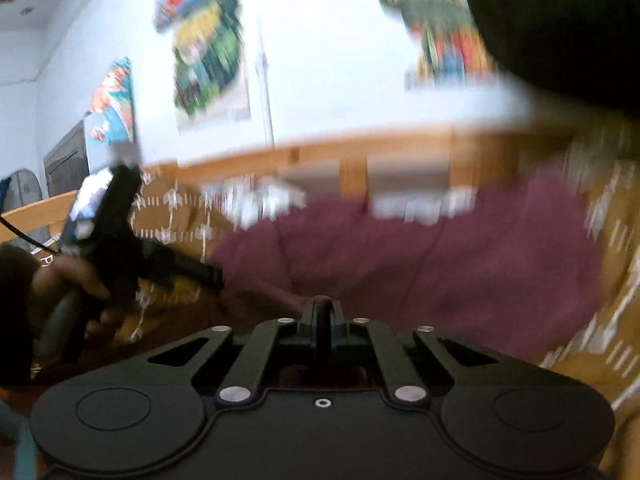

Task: Fold small clothes
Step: 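Fold the held sleeve across the shirt body with the left tool, then release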

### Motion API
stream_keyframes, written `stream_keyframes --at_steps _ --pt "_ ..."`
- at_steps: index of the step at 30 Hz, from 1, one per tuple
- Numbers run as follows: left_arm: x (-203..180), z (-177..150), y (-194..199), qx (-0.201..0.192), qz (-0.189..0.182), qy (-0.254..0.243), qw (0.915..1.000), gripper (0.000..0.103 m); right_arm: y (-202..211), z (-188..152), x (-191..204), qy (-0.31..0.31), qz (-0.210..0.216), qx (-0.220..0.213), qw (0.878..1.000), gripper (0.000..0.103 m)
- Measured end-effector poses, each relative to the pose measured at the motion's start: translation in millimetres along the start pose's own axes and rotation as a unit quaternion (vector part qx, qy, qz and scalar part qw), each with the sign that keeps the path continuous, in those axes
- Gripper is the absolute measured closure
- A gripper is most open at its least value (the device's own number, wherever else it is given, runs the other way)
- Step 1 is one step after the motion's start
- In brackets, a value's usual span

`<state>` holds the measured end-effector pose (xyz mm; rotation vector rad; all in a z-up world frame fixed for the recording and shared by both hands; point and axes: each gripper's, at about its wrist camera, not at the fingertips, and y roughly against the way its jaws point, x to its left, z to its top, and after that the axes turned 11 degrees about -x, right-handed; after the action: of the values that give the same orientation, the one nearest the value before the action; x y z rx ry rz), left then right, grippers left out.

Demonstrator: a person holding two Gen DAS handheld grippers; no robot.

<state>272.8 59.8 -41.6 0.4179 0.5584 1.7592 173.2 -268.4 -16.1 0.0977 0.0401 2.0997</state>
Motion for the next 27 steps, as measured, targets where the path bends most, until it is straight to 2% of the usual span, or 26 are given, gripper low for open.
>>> stream_keyframes --at_steps 2,4,5,6,7,8,11,12,14,16,19,22,24,26,27 --pt "-0.9 -1.2 -4.7 0.002 0.004 -0.011 0.9999 0.007 2.4 1.5 0.9 0.009 -0.01 0.007 1.0 0.098" --pt "-1.9 -2.0 -5.5 0.001 0.007 -0.015 0.9999 0.008 -2.4 -6.8 -1.2 0.0 -0.037 0.055 0.998 0.098" --pt "-2.0 -2.1 -5.0 0.002 0.008 -0.015 0.9998 0.008 -5.2 -12.1 -3.1 -0.01 -0.035 0.076 0.996 0.097" --pt "-1.6 -1.6 -4.2 0.002 0.007 -0.014 0.9999 0.007 -9.1 -19.0 -3.5 -0.019 -0.021 0.114 0.993 0.095" --pt "-0.8 -1.0 -3.2 0.003 0.002 -0.01 0.9999 0.007 -13.3 -23.5 -3.9 -0.026 0.002 0.143 0.989 0.086" --pt "0.3 -0.6 -1.1 0.004 -0.004 -0.005 1.0 0.007 -12.8 -26.5 -4.0 -0.035 0.021 0.151 0.988 0.08" --pt "3.6 -2.1 7.8 0.005 -0.031 0.013 0.9994 0.006 -6.2 -19.2 -3.3 -0.04 0.037 0.122 0.991 0.058" --pt "4.2 -4.0 12.4 0.003 -0.043 0.016 0.9989 0.006 -4.1 -16.4 -3.8 -0.037 0.036 0.109 0.993 0.053" --pt "3.1 -8.2 22.2 0.0 -0.066 0.018 0.9977 0.005 0.5 -12.7 -9.9 -0.047 0.025 0.083 0.995 0.037" --pt "-1.1 -12.6 30.9 0.001 -0.092 0.016 0.9956 0.004 1.1 -15.0 -26.2 -0.078 0.009 0.078 0.994 0.034" --pt "-16.3 -19.9 40.1 0.015 -0.132 -0.002 0.9911 0.003 -0.8 -22.8 -45.6 -0.13 -0.029 0.084 0.987 0.034" --pt "-34.5 -26.5 43.0 0.023 -0.139 -0.04 0.9892 0.003 -8.9 -32.5 -60.6 -0.186 -0.057 0.102 0.976 0.039" --pt "-44.0 -30.4 43.1 0.027 -0.131 -0.064 0.9889 0.003 -18.0 -38.3 -64.5 -0.206 -0.051 0.114 0.971 0.053" --pt "-47.0 -32.8 43.0 0.027 -0.126 -0.073 0.989 0.003 -21.2 -38.3 -61.1 -0.197 -0.03 0.128 0.972 0.082" --pt "-47.9 -33.4 42.4 0.03 -0.122 -0.076 0.9891 0.003 -22.4 -37.4 -55.7 -0.185 -0.019 0.135 0.973 0.089"
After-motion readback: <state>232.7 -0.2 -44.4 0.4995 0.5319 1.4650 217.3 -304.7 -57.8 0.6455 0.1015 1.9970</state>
